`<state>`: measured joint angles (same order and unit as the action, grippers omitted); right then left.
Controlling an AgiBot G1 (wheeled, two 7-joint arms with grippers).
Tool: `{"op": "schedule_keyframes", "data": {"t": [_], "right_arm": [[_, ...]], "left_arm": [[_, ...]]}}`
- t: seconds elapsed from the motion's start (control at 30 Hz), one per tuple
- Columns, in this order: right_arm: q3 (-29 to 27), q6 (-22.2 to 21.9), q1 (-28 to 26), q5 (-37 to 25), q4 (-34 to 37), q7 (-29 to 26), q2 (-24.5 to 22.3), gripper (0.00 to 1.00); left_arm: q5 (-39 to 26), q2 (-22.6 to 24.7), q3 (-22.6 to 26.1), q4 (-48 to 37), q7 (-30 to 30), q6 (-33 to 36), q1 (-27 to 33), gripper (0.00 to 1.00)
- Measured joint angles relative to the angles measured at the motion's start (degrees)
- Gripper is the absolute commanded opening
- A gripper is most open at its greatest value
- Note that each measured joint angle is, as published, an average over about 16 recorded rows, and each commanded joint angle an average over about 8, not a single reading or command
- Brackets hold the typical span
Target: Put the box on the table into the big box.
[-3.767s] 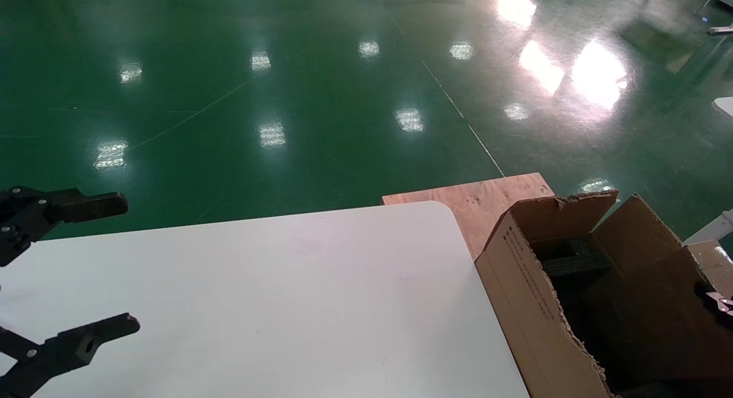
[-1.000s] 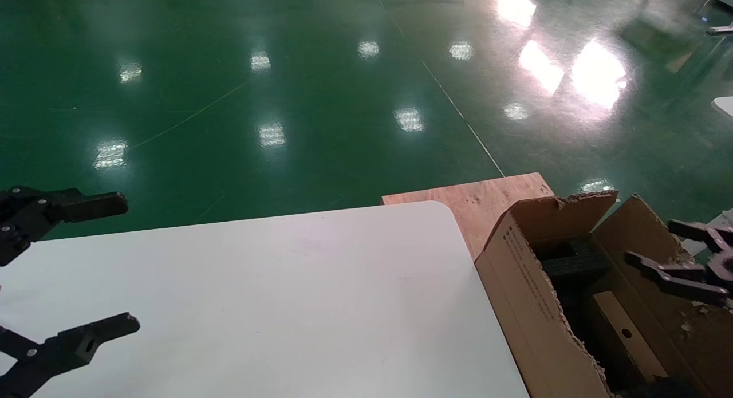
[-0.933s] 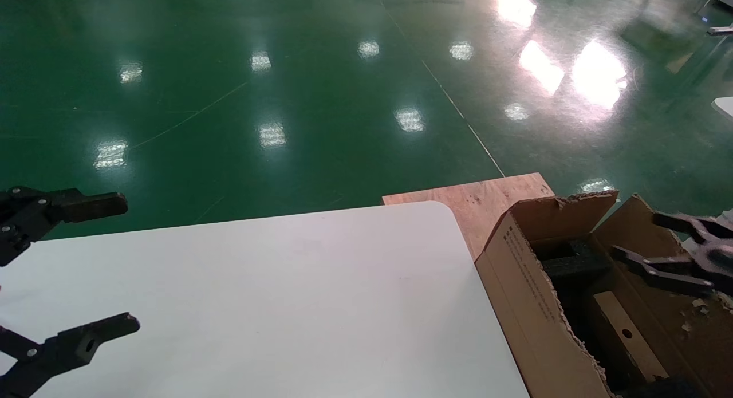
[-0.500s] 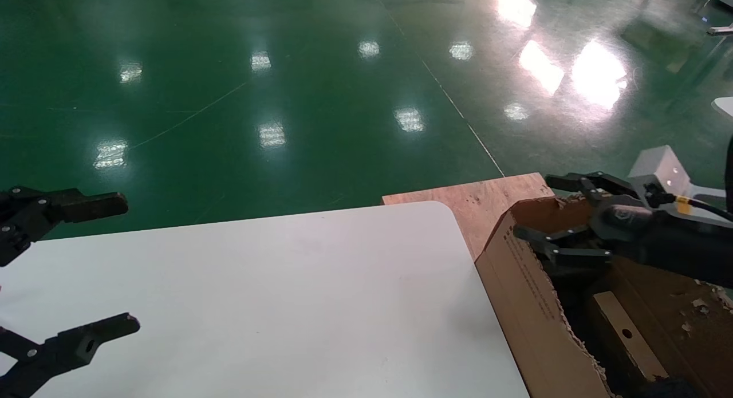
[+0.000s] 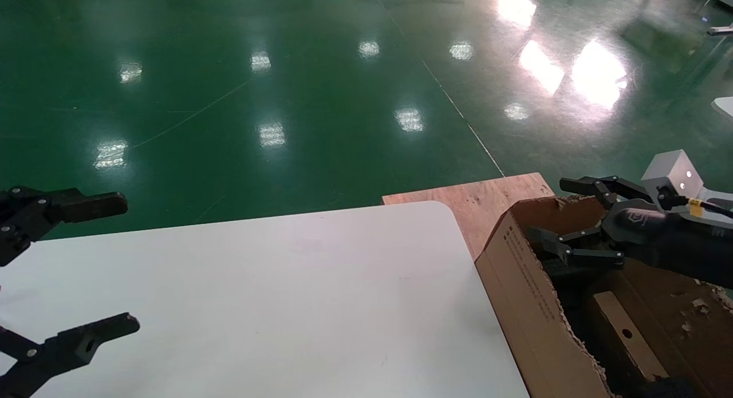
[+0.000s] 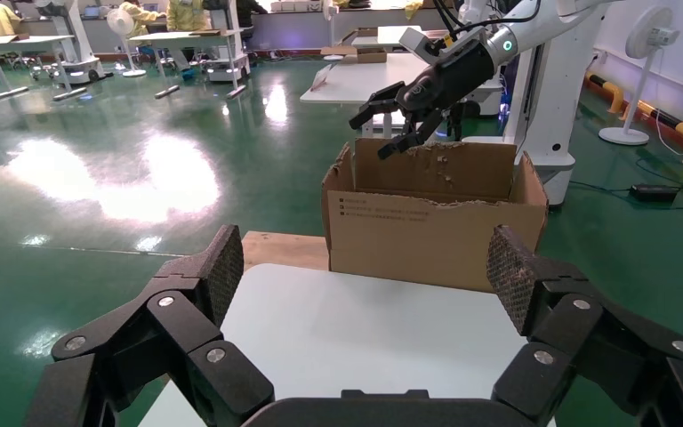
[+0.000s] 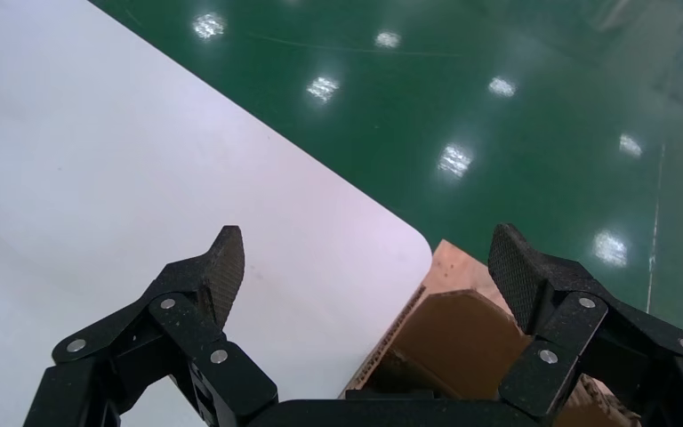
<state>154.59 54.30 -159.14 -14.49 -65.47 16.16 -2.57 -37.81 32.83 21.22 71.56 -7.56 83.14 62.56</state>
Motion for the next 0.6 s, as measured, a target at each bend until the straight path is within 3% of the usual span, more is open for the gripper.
{"op": "schedule_keyframes", "data": {"t": [0.23, 0.6], "right_arm": [[-11.03, 2.61, 7.72, -2.24, -0.40, -2.16, 2.88, 1.00], [-36.75, 8.41, 25.84, -7.31, -1.95, -7.15, 9.88, 1.00]], "left_arm": [[0.00, 0.00, 0.00, 0.00, 0.00, 0.00, 0.00, 1.00], [0.00, 0.00, 0.00, 0.00, 0.00, 0.00, 0.00, 1.00]]}}
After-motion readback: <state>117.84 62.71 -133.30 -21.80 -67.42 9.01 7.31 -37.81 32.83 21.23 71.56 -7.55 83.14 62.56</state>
